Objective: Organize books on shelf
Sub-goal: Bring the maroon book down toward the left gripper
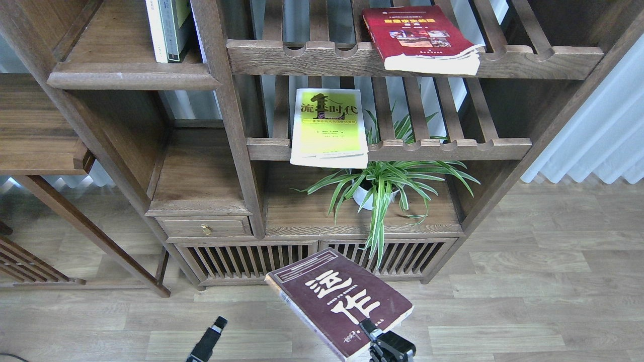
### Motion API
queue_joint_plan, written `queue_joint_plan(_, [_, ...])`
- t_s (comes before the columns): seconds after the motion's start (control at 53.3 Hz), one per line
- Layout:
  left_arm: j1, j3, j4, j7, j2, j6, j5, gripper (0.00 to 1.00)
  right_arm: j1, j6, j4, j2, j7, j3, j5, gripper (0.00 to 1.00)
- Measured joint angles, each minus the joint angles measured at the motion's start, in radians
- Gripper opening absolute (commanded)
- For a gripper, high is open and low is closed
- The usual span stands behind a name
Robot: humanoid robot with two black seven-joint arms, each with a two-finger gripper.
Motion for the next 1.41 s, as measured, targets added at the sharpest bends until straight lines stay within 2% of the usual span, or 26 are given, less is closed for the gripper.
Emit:
queue_joint_plan(0.338, [-0.037, 0.15, -0.022, 0.002, 0.004, 0.0, -0.157, 1.0, 0.024, 0.0, -0.029, -0.001, -0.065, -0.015, -0.018, 0.08])
queue_joint_plan(0.619, [-0.049, 0.199, -0.042, 0.017, -0.063, 0.0, -0.173, 1.0, 0.033, 0.0, -0.063, 0.026, -0.068, -0.038, -0.018, 0.09])
queue_joint_plan(0.75, [-0.022, 0.202, -0.064, 0.022, -0.003, 0.0, -0.162, 1.0, 0.083, 0.0, -0.114, 0.026, -0.065, -0.026, 0.014, 0.09])
queue_joint_plan(0.863, [-0.008, 0.203, -0.143, 0.024, 0.052, 0.0, -0.152, 1.0, 0.12, 0.0, -0.167, 0.028, -0.065, -0.024, 0.034, 0.09])
queue_joint_plan(0.975, [-0.008, 0.192, -0.159, 0.024, 0.056, 0.0, -0.15, 1.0, 0.125, 0.0, -0.177, 0.031, -0.067, -0.033, 0.035, 0.09])
queue_joint_plan(1.407, [-0.058, 0.182, -0.121, 0.016, 0.008, 0.0, -0.157, 1.0, 0.095, 0.0, -0.182, 0.047, -0.072, -0.068, 0.016, 0.08])
